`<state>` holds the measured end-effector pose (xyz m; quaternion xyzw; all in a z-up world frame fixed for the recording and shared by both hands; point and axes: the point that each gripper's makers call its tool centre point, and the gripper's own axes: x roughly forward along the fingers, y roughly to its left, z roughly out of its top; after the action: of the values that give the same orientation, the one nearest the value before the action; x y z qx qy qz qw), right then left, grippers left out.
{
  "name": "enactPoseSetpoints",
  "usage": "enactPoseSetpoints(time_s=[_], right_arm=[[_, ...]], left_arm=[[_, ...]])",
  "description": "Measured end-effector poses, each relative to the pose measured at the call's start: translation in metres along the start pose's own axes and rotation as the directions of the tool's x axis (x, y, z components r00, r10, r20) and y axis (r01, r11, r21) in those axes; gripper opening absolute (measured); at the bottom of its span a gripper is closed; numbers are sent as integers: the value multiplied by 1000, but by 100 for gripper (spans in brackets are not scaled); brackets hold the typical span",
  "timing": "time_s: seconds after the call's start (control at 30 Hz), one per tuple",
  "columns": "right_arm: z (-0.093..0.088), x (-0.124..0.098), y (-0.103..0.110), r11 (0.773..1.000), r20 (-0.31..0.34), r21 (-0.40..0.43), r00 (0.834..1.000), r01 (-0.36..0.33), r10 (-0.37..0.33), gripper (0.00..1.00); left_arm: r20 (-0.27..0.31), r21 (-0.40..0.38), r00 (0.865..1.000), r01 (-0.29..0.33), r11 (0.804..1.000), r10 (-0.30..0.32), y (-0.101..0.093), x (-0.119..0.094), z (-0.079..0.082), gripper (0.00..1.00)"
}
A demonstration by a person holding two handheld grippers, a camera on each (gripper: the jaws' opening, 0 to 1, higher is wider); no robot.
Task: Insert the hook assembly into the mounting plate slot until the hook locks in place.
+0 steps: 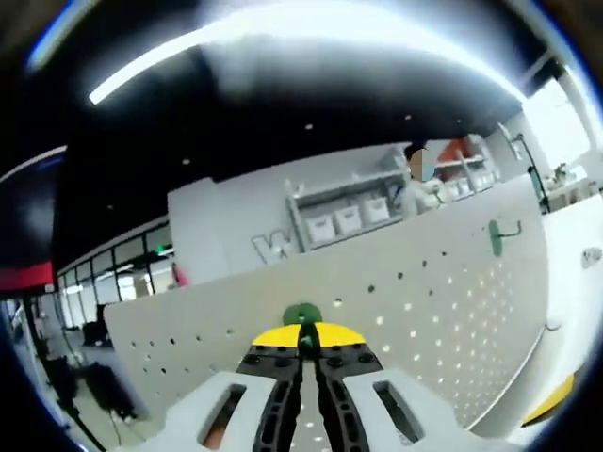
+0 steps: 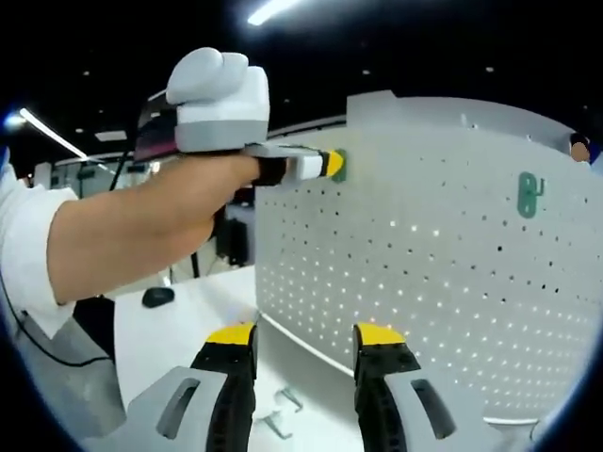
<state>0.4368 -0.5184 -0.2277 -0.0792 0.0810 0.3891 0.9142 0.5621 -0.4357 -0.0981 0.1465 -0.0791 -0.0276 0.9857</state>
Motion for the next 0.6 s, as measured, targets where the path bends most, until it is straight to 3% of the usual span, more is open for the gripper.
enactPoseSetpoints(time_s=[0.27, 0.6], right_arm=[[-1, 0, 0, 1000, -2, 1, 1000, 0, 0, 40], [-2, -2, -3, 1000, -1, 3, 1000, 8, -8, 40]], left_arm=[[-13, 77, 1000, -5, 997, 6, -2, 0, -1, 4], [-6, -34, 1000, -2, 999, 1, -1, -1, -3, 5]])
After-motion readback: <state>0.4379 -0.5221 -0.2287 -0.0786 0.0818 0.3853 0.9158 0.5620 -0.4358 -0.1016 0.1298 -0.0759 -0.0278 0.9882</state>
